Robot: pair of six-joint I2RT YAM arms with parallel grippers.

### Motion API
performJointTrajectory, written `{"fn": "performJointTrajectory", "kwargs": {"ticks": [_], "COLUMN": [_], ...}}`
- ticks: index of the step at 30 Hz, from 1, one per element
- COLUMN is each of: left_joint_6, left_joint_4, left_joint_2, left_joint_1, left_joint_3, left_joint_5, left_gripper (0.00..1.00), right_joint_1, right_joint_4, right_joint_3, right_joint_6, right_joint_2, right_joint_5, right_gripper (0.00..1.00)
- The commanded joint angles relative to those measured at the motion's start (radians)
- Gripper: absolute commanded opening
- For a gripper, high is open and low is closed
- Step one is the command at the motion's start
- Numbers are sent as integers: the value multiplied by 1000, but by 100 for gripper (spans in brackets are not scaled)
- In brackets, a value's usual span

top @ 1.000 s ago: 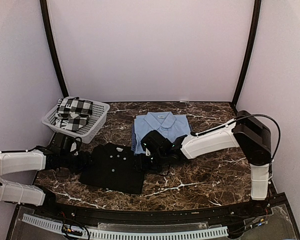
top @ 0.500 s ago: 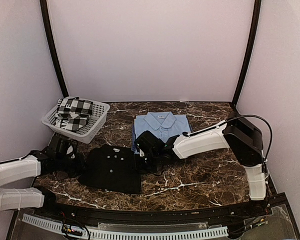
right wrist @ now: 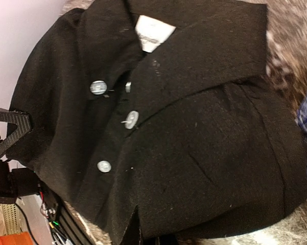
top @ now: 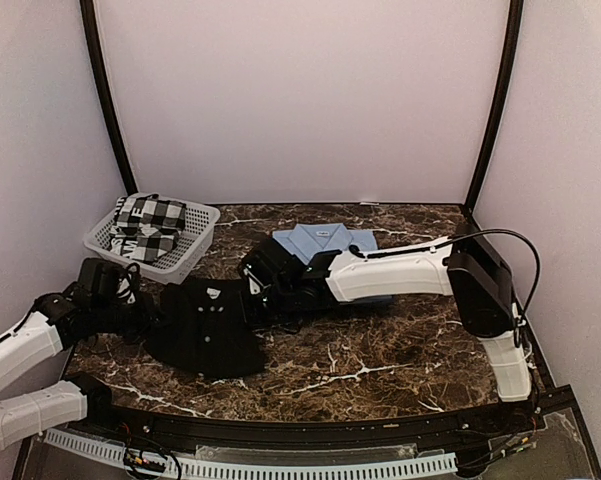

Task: Fold and stack the long sleeve shirts
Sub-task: Pick up the square-folded shirt from the center of the board, then place the square-folded shirt on the square-folded shirt.

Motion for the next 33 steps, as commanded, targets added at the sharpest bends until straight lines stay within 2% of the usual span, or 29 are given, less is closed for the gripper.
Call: {"fn": "performJointTrajectory", "kwargs": {"ticks": [1, 9, 16, 20, 25, 33], "left_joint_6": [39, 52, 61, 55, 64, 55], "left_joint_4": [-83, -76, 43, 134, 211, 339], "left_joint_2": [-22, -7, 61, 150, 327, 616], "left_joint_1": [2, 2, -6, -58, -187, -255], "left_joint_3": [103, 189, 283, 341, 461, 697], "left_joint_5": [-21, 23, 98, 84, 18, 34], "left_gripper": [0, 0, 0, 0, 0, 0], "right_joint_1": [15, 0, -71, -129, -204, -346], "right_joint_4": [-36, -143, -188, -188, -186, -184], "right_joint_3": [133, 268, 209, 119, 31, -69], "right_joint_6": [-66, -142, -205, -231, -267, -345], "right_joint_2": [14, 16, -75, -149, -241, -353], "right_joint_5": [-17, 5, 56, 79, 100, 128], "right_gripper": [0, 0, 0, 0, 0, 0]}}
